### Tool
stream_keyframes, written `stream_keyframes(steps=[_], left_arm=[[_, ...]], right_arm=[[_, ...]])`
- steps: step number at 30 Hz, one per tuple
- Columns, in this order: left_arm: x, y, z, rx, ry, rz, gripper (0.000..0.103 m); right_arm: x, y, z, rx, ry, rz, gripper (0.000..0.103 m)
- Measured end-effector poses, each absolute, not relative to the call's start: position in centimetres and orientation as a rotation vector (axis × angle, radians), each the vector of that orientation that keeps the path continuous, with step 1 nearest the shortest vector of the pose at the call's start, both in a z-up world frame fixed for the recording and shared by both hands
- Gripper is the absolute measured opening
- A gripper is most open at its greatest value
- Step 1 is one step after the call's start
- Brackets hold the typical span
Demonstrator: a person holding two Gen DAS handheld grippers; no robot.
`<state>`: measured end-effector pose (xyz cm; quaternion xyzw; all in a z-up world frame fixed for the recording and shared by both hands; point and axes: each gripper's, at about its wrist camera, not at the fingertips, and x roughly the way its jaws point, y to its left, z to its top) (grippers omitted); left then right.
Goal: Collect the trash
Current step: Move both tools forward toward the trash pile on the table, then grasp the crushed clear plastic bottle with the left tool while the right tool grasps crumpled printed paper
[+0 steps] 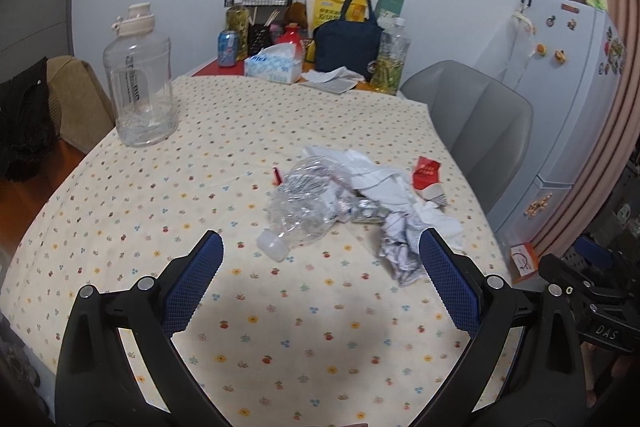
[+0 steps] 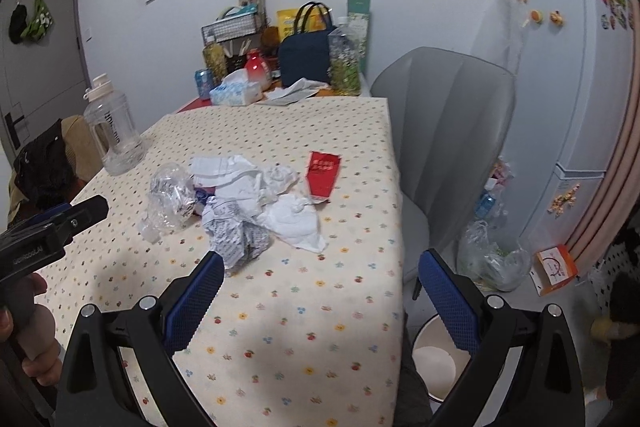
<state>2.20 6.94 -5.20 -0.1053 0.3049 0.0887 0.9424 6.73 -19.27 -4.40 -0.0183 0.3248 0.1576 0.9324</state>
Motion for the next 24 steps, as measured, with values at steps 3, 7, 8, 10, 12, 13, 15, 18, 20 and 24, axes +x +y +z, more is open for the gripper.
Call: stream_keyframes(steps=[3, 7, 8, 10, 12, 13, 15, 18, 20, 24], left_arm=[[2.7, 8.2, -6.1, -0.235, 0.638, 0.199, 0.097], [3.5, 9.7, -7.3, -0.259, 0.659, 0.214, 0.097], [3.8, 10.1, -7.6, -0.265, 0.664, 0.217, 0.097], [4.3, 10.5, -8.1, -0.273, 0.676, 0.221, 0.097], [4.9, 10.9, -8.6, -0.277, 0.687, 0.227, 0.097], [5.1, 11.1, -8.8, -0.28, 0.69, 0.229, 0.097], [5.7, 11.5, -9.4, -0.284, 0.704, 0.233, 0.097], [6.5, 12.0, -10.2, -0.289, 0.722, 0.235, 0.097], [7.0, 12.1, -10.7, -0.286, 0.739, 0.235, 0.097], [8.0, 12.3, -11.2, -0.287, 0.754, 0.231, 0.097]], right_arm=[[7.8, -17.5, -5.2, -0.052, 0.69, 0.371, 0.095], [9.2, -15.2, -6.2, -0.058, 0.722, 0.439, 0.095], [9.4, -14.8, -6.4, -0.059, 0.728, 0.449, 0.094], [10.2, -13.8, -7.0, -0.053, 0.752, 0.485, 0.091], [11.0, -12.9, -7.5, -0.045, 0.776, 0.518, 0.088], [11.2, -12.5, -7.7, -0.041, 0.784, 0.528, 0.086], [11.8, -11.8, -8.2, -0.035, 0.804, 0.553, 0.082], [12.8, -10.6, -9.4, -0.034, 0.845, 0.581, 0.074], [13.3, -10.0, -10.2, -0.029, 0.874, 0.594, 0.064], [14.1, -9.5, -11.5, -0.006, 0.929, 0.619, 0.035]])
